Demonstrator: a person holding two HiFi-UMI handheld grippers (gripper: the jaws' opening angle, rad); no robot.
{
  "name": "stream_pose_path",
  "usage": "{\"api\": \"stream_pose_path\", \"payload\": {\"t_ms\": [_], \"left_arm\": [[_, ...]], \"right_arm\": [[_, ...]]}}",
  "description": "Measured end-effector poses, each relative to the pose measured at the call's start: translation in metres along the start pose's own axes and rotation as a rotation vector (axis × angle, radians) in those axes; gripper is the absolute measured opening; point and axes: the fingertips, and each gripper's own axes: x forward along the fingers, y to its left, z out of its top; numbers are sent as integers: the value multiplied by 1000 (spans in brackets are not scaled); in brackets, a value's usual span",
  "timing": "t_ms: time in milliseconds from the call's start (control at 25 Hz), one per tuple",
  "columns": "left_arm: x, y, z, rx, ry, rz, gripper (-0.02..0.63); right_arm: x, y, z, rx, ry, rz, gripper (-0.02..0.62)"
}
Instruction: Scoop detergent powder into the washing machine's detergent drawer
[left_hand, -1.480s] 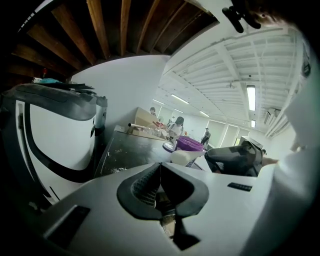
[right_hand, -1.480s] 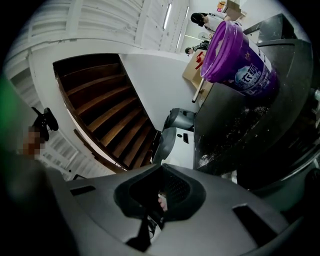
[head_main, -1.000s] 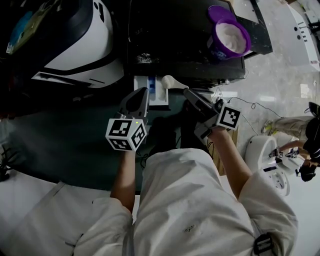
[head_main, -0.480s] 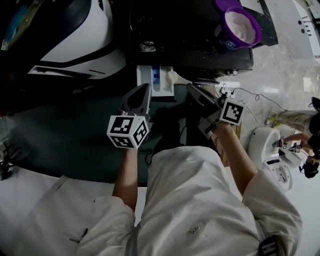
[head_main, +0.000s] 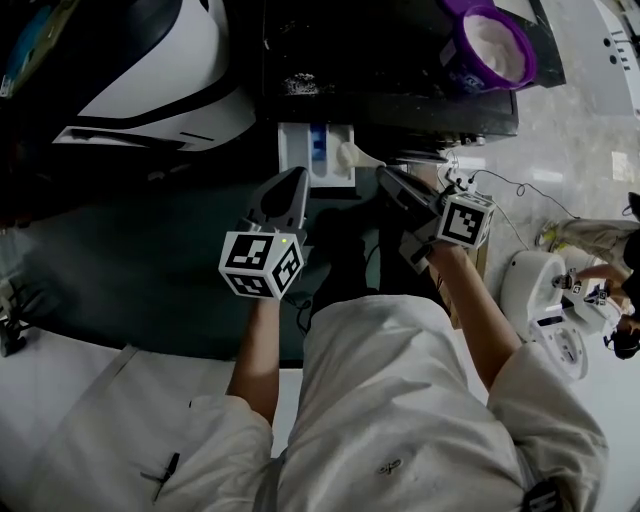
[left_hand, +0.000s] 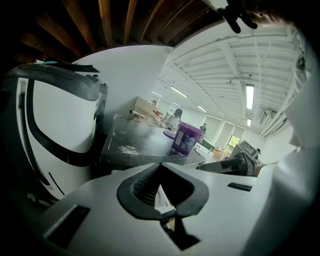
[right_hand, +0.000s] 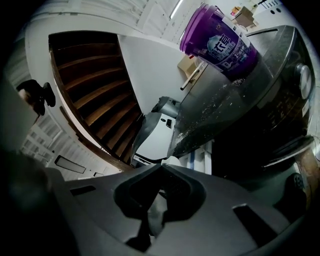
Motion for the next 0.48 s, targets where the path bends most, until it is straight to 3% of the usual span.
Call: {"api": "stream_pose_path", "payload": {"t_ms": [480], "left_arm": [[5,-1,-4,2,3,4,20]], "right_arm": [[9,-35,-24,-70,67,-63,5]]}}
